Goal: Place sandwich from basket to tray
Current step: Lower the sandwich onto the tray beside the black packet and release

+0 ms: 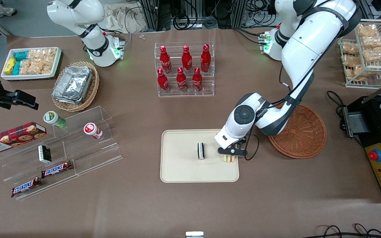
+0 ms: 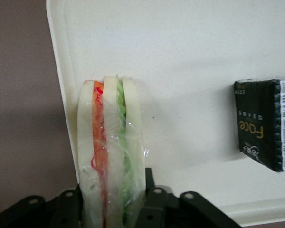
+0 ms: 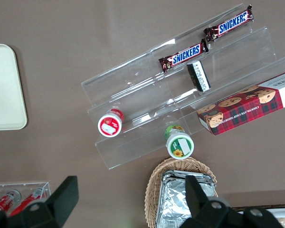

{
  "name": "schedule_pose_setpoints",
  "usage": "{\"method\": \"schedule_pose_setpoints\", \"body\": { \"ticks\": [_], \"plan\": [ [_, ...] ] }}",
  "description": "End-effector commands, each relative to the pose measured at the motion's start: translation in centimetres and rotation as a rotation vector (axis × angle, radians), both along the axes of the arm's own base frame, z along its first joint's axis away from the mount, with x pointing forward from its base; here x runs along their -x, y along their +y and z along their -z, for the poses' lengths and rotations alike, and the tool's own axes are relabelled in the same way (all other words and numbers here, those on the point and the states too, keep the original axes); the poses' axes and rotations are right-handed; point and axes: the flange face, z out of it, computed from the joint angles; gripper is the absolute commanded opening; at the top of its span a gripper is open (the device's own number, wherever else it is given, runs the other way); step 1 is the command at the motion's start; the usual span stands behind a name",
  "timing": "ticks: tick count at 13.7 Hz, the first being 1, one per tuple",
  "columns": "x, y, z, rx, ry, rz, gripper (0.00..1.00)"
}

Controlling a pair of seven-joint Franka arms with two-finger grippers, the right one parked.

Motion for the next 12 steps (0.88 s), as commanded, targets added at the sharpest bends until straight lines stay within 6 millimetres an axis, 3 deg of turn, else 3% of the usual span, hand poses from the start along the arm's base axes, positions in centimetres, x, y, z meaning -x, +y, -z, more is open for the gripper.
{"method": "schedule_pose_setpoints", "body": {
  "ticks": [1,2,4,8,10,12],
  "plan": [
    [-0.4,-0.4,0.6,0.004,-0.010,-0.016,1.00],
    [-0.4,-0.1,-0.1,-0.001,-0.013,-0.028,1.00],
    [-1.2,0.4,-4.1,0.007,-0.060,-0.087,1.00],
    [0.4,0.4,-13.4,-0.030,-0.043,-0.093,1.00],
    [1.9,1.1,-19.3,-0.009,-0.006,-0.075,1.00],
    [3.0,4.9,-25.4,-0.007,0.053,-0.098,1.00]
  ]
}}
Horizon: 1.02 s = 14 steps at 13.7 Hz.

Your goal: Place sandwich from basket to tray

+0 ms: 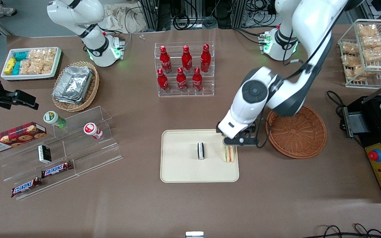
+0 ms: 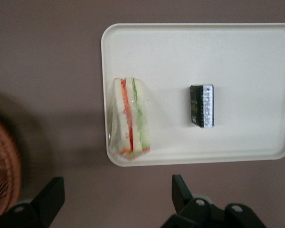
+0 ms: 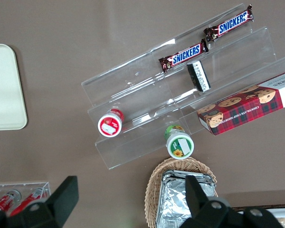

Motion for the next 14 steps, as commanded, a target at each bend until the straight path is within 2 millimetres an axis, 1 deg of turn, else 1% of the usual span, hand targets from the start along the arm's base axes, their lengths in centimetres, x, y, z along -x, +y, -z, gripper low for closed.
{"method": "schedule_pose_setpoints", "body": {
  "ticks": [1,2,3,5,7,9,10,11,12,14],
  "plan": [
    [1.7,6.5,-8.2,-0.014,0.028,-0.051,1.00],
    [1.9,8.9,-10.7,-0.025,0.017,-0.091,1.00],
    [1.9,11.9,-12.7,-0.027,0.020,-0.119,1.00],
    [2.2,17.7,-15.4,-0.035,0.035,-0.065,1.00],
    [3.2,23.6,-18.2,-0.042,0.048,-0.061,1.00],
    [4.1,28.4,-20.5,-0.035,0.036,-0.086,1.00],
    [4.4,30.0,-21.1,-0.033,0.042,-0.095,1.00],
    [4.4,30.3,-22.2,-0.036,0.037,-0.094,1.00],
    [4.1,30.2,-22.9,-0.045,0.039,-0.092,1.00],
    [3.5,29.5,-23.3,-0.050,0.051,-0.075,1.00]
  ]
}}
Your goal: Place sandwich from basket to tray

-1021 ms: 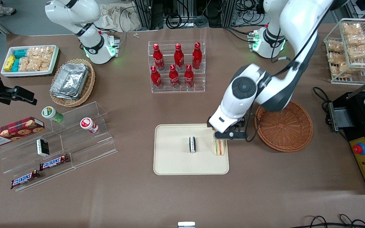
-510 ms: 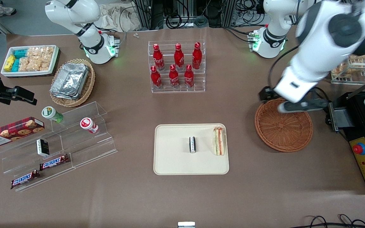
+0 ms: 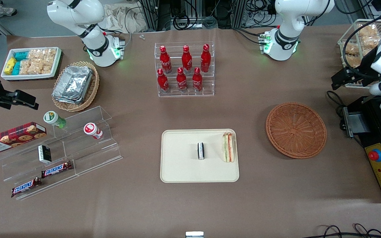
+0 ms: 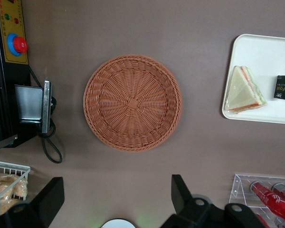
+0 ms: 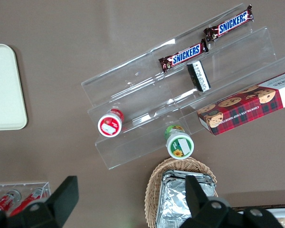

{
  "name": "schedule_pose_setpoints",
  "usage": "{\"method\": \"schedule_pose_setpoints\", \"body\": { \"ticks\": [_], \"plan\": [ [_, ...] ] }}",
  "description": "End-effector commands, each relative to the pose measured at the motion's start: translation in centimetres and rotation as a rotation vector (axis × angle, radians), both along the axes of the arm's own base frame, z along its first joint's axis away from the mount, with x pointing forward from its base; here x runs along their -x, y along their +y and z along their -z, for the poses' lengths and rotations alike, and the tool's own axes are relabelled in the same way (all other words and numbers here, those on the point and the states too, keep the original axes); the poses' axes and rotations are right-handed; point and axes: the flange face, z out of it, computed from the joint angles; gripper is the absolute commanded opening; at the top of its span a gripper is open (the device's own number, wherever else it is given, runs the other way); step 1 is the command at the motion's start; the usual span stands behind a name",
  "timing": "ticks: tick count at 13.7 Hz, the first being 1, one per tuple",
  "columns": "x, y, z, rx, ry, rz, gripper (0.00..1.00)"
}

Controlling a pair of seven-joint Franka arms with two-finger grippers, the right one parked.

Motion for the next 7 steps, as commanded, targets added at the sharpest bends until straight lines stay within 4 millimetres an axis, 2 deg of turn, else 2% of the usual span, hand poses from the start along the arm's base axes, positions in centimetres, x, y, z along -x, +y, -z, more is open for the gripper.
{"method": "schedule_pose_setpoints", "body": {
  "ticks": [1,5,7],
  "plan": [
    [-0.7,-2.5,-1.0,-0.006,0.011,0.052,1.00],
    [-2.3,-3.3,-2.0,-0.006,0.026,0.056,1.00],
    [-2.3,-3.6,-1.8,-0.060,0.036,0.069,1.00]
  ]
}}
